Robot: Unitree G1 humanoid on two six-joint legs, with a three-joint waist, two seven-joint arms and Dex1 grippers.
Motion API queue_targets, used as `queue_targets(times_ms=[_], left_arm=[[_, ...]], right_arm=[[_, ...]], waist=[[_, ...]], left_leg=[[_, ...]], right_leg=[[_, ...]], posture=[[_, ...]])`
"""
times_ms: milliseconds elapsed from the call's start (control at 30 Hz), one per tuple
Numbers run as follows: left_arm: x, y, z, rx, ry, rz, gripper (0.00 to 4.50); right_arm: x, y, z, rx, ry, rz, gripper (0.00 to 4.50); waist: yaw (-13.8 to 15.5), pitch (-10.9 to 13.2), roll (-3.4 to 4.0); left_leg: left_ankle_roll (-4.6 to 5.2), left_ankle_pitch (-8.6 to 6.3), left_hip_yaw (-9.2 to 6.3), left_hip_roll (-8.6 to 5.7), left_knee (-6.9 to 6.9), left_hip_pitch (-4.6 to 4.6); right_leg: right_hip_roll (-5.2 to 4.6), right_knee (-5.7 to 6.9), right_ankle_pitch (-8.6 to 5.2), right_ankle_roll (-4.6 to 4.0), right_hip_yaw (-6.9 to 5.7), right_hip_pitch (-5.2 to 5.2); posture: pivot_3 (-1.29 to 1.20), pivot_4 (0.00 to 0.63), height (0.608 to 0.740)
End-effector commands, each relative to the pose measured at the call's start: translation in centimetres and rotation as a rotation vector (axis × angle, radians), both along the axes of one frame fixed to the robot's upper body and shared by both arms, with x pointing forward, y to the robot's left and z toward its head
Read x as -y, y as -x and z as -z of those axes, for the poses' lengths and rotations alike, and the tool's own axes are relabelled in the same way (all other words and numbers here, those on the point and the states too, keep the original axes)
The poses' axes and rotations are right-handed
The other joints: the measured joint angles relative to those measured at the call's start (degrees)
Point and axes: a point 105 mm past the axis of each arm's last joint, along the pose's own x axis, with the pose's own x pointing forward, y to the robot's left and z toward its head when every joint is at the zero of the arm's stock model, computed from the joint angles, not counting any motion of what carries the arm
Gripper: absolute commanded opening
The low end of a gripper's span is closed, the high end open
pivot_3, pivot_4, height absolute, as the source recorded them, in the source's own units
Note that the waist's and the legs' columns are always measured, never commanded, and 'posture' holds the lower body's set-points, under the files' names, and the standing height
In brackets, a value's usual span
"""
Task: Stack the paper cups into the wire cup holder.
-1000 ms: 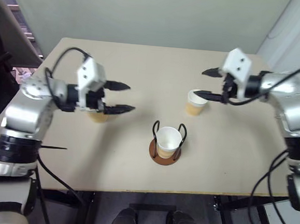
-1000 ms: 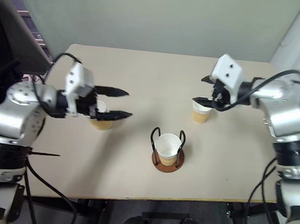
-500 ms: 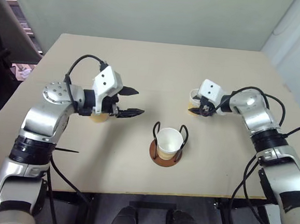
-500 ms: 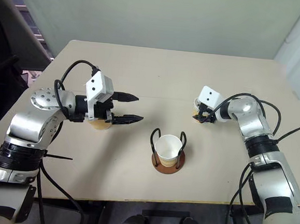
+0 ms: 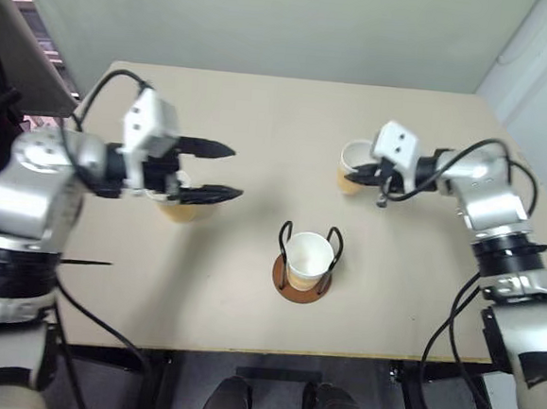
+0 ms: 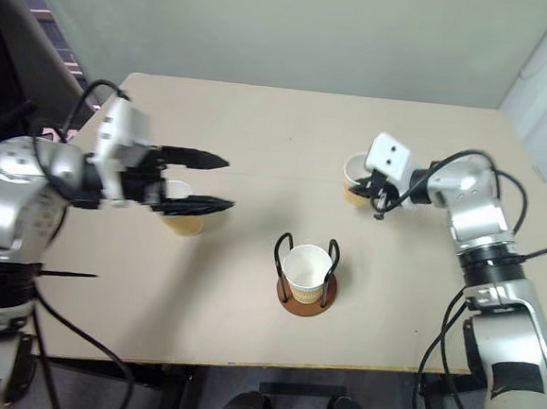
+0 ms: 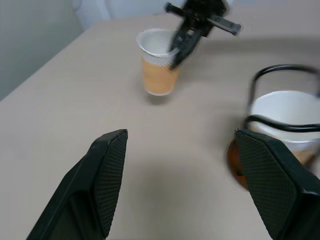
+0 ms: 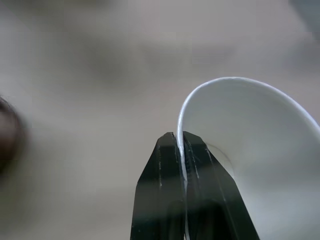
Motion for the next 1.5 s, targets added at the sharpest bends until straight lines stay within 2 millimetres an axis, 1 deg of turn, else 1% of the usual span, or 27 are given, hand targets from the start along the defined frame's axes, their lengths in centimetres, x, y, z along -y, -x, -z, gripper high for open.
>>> queue_targets(times_ms=[33, 100, 133, 200, 267, 300, 367, 467, 567, 667, 833, 1000, 1100, 1133, 1267, 1433, 1467, 1500], left_arm=[[-1.7, 3.5, -2.7, 0.007, 0.019, 0.127, 3.67], [-2.4, 4.0, -2.9, -0.020, -0.005, 0.136, 3.67], [-2.7, 4.2, -2.8, -0.032, -0.022, 0.135, 3.67], [-3.5, 4.2, -2.1, -0.072, -0.076, 0.120, 3.67], [-3.7, 3.9, -1.4, -0.093, -0.114, 0.112, 3.67], [-3.6, 3.8, -1.2, -0.095, -0.128, 0.112, 3.67], [-3.4, 3.6, -0.9, -0.095, -0.137, 0.120, 3.67], [-3.2, 3.4, -0.6, -0.091, -0.146, 0.126, 3.67], [-3.1, 3.3, -0.5, -0.087, -0.150, 0.127, 3.67], [-3.1, 3.3, -0.3, -0.086, -0.155, 0.126, 3.67], [-3.1, 3.4, -0.2, -0.084, -0.155, 0.122, 3.67], [-3.1, 3.5, -0.1, -0.078, -0.156, 0.112, 3.67], [-3.1, 3.5, -0.1, -0.076, -0.156, 0.110, 3.67], [-3.1, 3.6, -0.1, -0.076, -0.155, 0.109, 3.67], [-3.1, 3.5, 0.0, -0.072, -0.155, 0.104, 3.67], [-3.2, 3.3, 0.1, -0.068, -0.157, 0.095, 3.67], [-3.2, 3.3, 0.1, -0.066, -0.157, 0.094, 3.67], [-3.2, 3.2, 0.1, -0.065, -0.157, 0.093, 3.67]], right_arm=[[-1.4, 7.5, -5.5, -0.023, -0.121, -0.259, 0.02], [-2.1, 10.8, -5.7, -0.086, -0.116, -0.362, 0.02], [-2.3, 11.9, -5.6, -0.105, -0.107, -0.387, 0.02], [-2.9, 13.4, -5.3, -0.132, -0.092, -0.426, 0.02], [-3.4, 13.9, -4.9, -0.152, -0.091, -0.436, 0.02], [-3.6, 13.9, -4.5, -0.159, -0.088, -0.433, 0.02], [-4.0, 13.5, -3.5, -0.165, -0.061, -0.410, 0.02], [-4.2, 12.8, -2.3, -0.165, -0.033, -0.380, 0.02], [-4.2, 12.4, -1.4, -0.161, -0.003, -0.365, 0.02], [-4.3, 12.1, -1.0, -0.155, 0.008, -0.363, 0.02], [-4.9, 11.9, -0.9, -0.142, 0.009, -0.380, 0.02], [-5.3, 11.7, -0.2, -0.153, 0.023, -0.387, 0.02], [-5.2, 11.4, 0.3, -0.159, 0.036, -0.374, 0.68], [-5.2, 11.3, 0.4, -0.159, 0.038, -0.373, 0.98], [-5.2, 11.4, 0.4, -0.163, 0.039, -0.377, 2.42], [-4.6, 10.9, 0.2, -0.159, 0.033, -0.351, 4.21], [-4.5, 11.0, 0.2, -0.159, 0.031, -0.351, 4.45], [-4.5, 11.0, 0.2, -0.160, 0.031, -0.351, 4.45]], waist=[[0.03, -0.01, 0.00], [0.09, -0.03, -0.02], [0.07, -0.04, -0.03], [-0.07, -0.04, -0.04], [-0.23, -0.03, -0.04], [-0.23, -0.03, -0.04], [-0.26, -0.03, -0.04], [-0.46, -0.03, -0.04], [-0.64, -0.03, -0.03], [-0.72, -0.03, -0.03], [-0.72, -0.03, -0.03], [-0.70, -0.03, -0.03], [-0.70, -0.03, -0.03], [-0.70, -0.03, -0.03], [-0.70, -0.03, -0.03], [-0.70, -0.03, -0.03], [-0.70, -0.03, -0.03], [-0.70, -0.03, -0.03]], left_leg=[[-0.07, 0.00, -0.01, 0.03, -0.06, -0.07], [-0.17, -0.07, -0.03, 0.05, -0.08, -0.04], [-0.19, -0.09, -0.02, 0.05, -0.09, 0.02], [-0.18, -0.12, -0.03, 0.05, -0.06, 0.22], [-0.15, -0.11, -0.04, 0.06, 0.07, 0.28], [-0.08, -0.07, -0.04, 0.06, 0.09, 0.32], [0.56, -0.27, -0.06, 0.07, 0.05, 0.40], [0.60, -0.23, -0.09, 0.10, 0.00, 0.49], [0.66, -0.04, -0.08, 0.10, 0.00, 0.51], [0.70, 0.02, -0.09, 0.10, 0.00, 0.51], [0.69, 0.02, -0.08, 0.10, -0.02, 0.50], [0.69, 0.02, -0.08, 0.11, -0.03, 0.37], [0.69, 0.01, -0.08, 0.11, -0.03, 0.34], [0.69, 0.01, -0.08, 0.11, -0.03, 0.33], [0.69, 0.01, -0.08, 0.11, -0.02, 0.32], [0.69, 0.01, -0.08, 0.12, -0.02, 0.32], [0.69, 0.01, -0.08, 0.11, -0.02, 0.32], [0.69, 0.01, -0.08, 0.12, -0.02, 0.32]], right_leg=[[0.08, 0.02, 0.00, 0.00, 0.00, -0.02], [0.20, -0.06, -0.06, -0.07, 0.02, 0.06], [0.25, -0.09, -0.09, -0.09, 0.04, 0.13], [0.26, -0.28, -0.15, -0.09, 0.08, 0.28], [0.25, -0.20, -0.17, -0.11, 0.11, 0.28], [0.22, -0.11, -0.16, -0.14, 0.12, 0.28], [0.19, -0.04, -0.08, -0.40, 0.11, 0.28], [0.22, 0.01, 0.02, -0.92, 0.09, 0.29], [0.23, 0.01, 0.20, -1.00, 0.10, 0.28], [0.24, 0.02, 0.29, -1.03, 0.10, 0.28], [0.24, 0.00, 0.30, -1.00, 0.10, 0.26], [0.25, -0.04, 0.46, -0.67, 0.08, 0.15], [0.25, -0.06, 0.45, -0.65, 0.08, 0.15], [0.25, -0.06, 0.45, -0.65, 0.08, 0.14], [0.24, -0.05, 0.44, -0.67, 0.07, 0.12], [0.24, -0.04, 0.42, -0.72, 0.07, 0.12], [0.24, -0.04, 0.41, -0.73, 0.07, 0.12], [0.24, -0.04, 0.41, -0.74, 0.08, 0.12]], posture=[[0.00, 0.150, 0.740], [0.00, 0.150, 0.740], [0.00, 0.150, 0.740], [0.00, 0.150, 0.740], [0.00, 0.150, 0.740], [0.00, 0.150, 0.740], [0.00, 0.150, 0.740], [0.00, 0.150, 0.740], [0.00, 0.150, 0.740], [0.00, 0.150, 0.740], [0.00, 0.150, 0.740], [0.00, 0.150, 0.740], [0.00, 0.150, 0.740], [0.00, 0.150, 0.740], [0.00, 0.150, 0.740], [0.00, 0.150, 0.740], [0.00, 0.150, 0.740], [0.00, 0.150, 0.740]])
